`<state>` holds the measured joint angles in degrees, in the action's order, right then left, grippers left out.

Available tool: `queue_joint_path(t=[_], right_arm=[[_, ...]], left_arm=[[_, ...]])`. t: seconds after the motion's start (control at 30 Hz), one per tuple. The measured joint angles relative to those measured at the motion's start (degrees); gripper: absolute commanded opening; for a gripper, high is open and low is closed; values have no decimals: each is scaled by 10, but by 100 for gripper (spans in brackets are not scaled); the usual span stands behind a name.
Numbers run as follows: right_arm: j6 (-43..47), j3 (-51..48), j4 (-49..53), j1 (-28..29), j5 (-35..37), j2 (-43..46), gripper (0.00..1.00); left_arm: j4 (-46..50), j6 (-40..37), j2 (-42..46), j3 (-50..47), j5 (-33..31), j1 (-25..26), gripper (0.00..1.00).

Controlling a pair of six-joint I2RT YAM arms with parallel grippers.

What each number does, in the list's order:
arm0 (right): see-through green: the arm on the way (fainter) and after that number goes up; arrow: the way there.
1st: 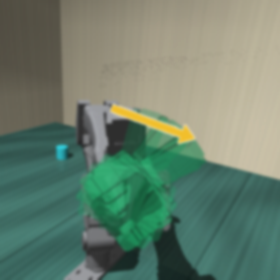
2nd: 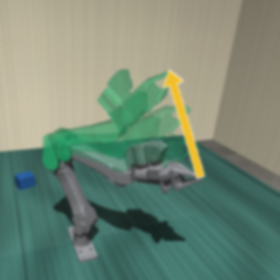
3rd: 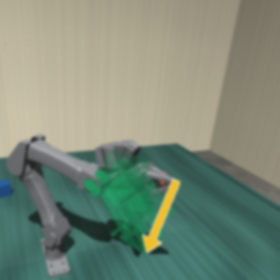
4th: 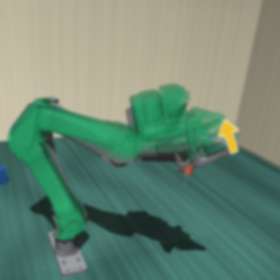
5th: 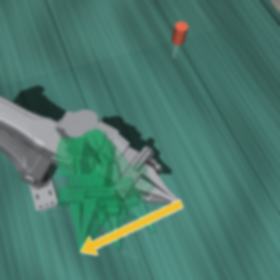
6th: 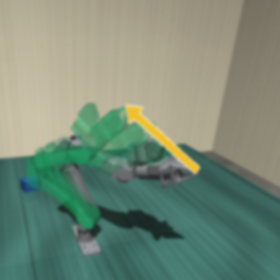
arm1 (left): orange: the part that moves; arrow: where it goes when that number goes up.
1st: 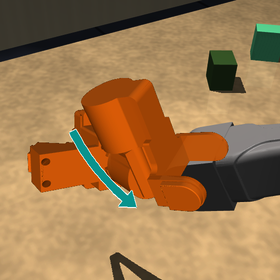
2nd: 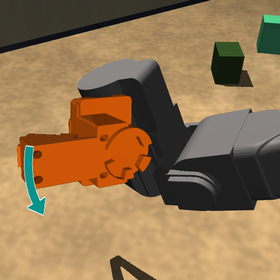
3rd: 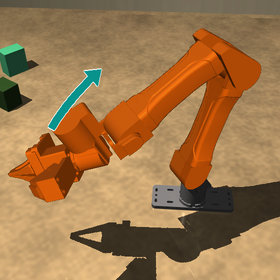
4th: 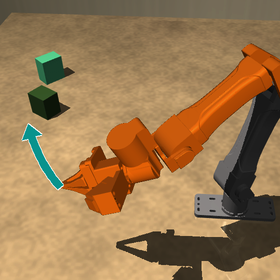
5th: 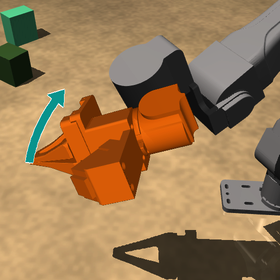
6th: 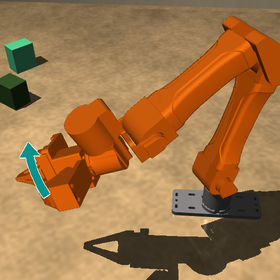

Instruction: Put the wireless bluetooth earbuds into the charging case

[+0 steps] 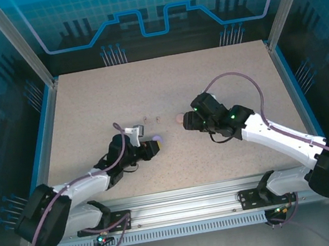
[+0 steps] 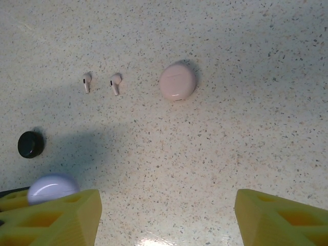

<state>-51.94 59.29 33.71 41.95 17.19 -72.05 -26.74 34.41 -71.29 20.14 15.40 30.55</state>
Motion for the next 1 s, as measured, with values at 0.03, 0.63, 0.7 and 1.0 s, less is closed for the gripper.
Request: queue_joint_path(t=[0.03, 0.63, 0.7, 1.0], right_arm=[[-2, -2, 0, 0, 0, 0, 70], [-25, -42, -2, 5, 9, 28, 71], [-26, -42, -2, 5, 9, 28, 71], [-25, -42, -2, 5, 17, 28, 71]], left_arm=[[2, 2, -10, 3, 3, 0, 0], [126, -21, -71, 75, -13, 0, 0], [141, -31, -72, 84, -17, -1, 0], [169, -46, -121, 112, -26, -1, 0]])
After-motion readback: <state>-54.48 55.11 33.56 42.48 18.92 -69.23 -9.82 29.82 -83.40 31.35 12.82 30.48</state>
